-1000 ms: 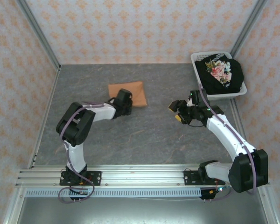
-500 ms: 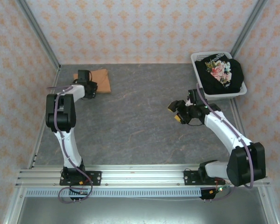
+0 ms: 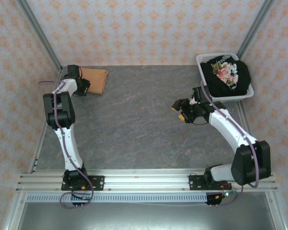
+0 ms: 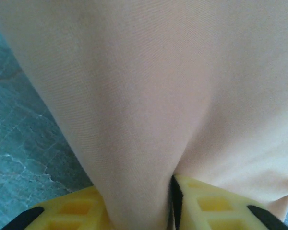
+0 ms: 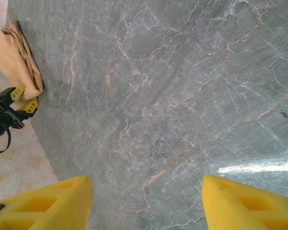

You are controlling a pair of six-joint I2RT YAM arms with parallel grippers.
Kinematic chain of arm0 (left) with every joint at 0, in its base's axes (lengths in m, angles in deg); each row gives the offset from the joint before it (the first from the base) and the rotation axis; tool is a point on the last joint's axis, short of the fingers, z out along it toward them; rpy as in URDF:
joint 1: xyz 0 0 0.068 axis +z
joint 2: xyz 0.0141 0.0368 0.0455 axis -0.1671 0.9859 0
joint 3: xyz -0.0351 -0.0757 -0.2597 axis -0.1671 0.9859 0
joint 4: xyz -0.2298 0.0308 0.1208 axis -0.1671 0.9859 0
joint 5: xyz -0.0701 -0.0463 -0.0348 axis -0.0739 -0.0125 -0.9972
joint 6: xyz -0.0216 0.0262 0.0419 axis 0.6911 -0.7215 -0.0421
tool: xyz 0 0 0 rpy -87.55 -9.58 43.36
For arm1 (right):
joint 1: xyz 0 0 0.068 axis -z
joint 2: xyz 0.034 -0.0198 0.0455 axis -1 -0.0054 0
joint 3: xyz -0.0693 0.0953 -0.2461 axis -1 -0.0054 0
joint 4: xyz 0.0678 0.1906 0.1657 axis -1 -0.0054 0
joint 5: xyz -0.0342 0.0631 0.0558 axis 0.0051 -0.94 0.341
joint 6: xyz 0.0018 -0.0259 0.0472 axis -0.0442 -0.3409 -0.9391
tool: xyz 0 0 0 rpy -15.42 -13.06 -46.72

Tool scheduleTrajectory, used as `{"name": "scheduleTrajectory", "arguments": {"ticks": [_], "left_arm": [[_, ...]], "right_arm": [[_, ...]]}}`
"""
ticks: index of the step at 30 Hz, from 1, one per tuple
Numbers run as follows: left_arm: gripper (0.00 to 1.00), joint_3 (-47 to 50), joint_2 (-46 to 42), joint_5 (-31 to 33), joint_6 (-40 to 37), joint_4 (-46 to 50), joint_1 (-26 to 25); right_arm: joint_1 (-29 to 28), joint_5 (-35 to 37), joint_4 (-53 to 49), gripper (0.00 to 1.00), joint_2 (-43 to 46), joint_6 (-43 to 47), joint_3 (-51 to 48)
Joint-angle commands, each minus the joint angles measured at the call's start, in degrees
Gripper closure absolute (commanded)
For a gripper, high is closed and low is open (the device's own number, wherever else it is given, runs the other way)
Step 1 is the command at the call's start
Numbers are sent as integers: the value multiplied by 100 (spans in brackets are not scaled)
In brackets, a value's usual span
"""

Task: Fold and stack the t-shirts

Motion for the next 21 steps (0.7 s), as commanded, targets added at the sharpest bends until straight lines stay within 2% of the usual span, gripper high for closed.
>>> {"name": "scheduleTrajectory", "arguments": {"ticks": [1, 4, 8, 9, 10, 11, 15, 19, 21], "left_arm": [[48, 415, -373, -428, 72, -638, -64], [38, 916, -776, -722, 388, -1246, -94], [24, 1381, -1391, -859, 507, -1473, -180], [17, 1478, -1562, -842, 491, -1444, -194], [9, 1600, -1784, -828, 457, -1430, -218], [0, 1700, -1985, -815, 390, -1374, -238], [0, 1777, -2969, -764, -111, -654, -457], [0, 1720, -3997, 135, -987, 513, -921], [0, 1856, -4361, 197, -998, 654, -1036]], "right_arm": [[31, -111, 335, 38, 46, 116, 239], [31, -14, 979, 37, 281, -58, 207], [31, 125, 1513, 32, 402, -343, 280], [31, 161, 1527, 28, 417, -388, 317], [31, 205, 1540, 4, 417, -425, 371], [35, 232, 1522, 1, 417, -439, 432], [95, 486, 1064, 1, 457, -290, 751], [129, 1007, 446, 1, 663, 124, 1054], [134, 1360, 144, 1, 796, 293, 1180]]}}
